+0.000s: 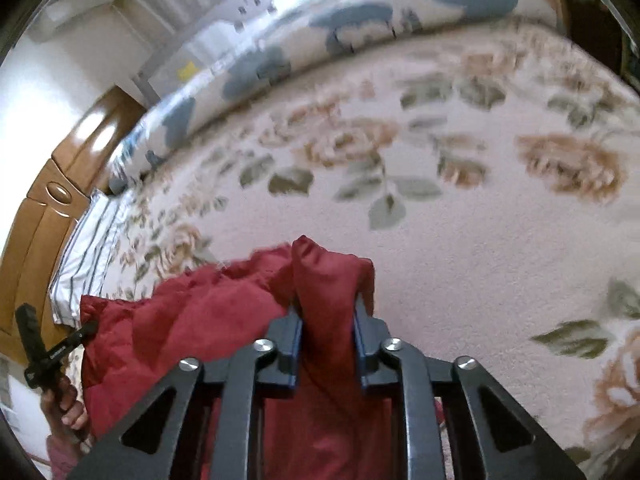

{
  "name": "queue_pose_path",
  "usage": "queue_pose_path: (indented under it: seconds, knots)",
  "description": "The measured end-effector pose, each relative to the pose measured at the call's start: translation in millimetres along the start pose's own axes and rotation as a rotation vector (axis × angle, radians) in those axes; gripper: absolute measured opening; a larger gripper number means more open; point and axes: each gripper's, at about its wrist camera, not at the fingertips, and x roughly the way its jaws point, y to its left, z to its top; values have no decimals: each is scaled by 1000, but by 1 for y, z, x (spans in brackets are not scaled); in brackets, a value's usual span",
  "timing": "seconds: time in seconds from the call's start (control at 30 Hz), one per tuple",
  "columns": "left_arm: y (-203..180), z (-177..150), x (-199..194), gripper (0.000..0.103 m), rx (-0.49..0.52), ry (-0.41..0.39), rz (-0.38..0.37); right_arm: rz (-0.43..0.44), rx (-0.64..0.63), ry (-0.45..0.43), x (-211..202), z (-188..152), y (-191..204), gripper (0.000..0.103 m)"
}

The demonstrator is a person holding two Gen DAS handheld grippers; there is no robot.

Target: Fold large clothes

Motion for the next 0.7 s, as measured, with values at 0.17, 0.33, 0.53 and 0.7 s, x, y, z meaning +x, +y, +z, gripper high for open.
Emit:
queue_pose_path:
  seconds: [0.17,0.33,0.53,0.7]
  knots:
    - [-8,21,-4,13,-32,-47,-1,-68,-8,-121,-23,10,6,16]
    - [-8,26,37,13,-28,2,68,-141,30,-92,11,16,-4,16]
    - [2,16,86,13,-51,95,105,-183,53,-57,42,3,-18,16]
    - [-2,14,95,15,-23,94,132,-212,50,-39,55,-2,-21,17]
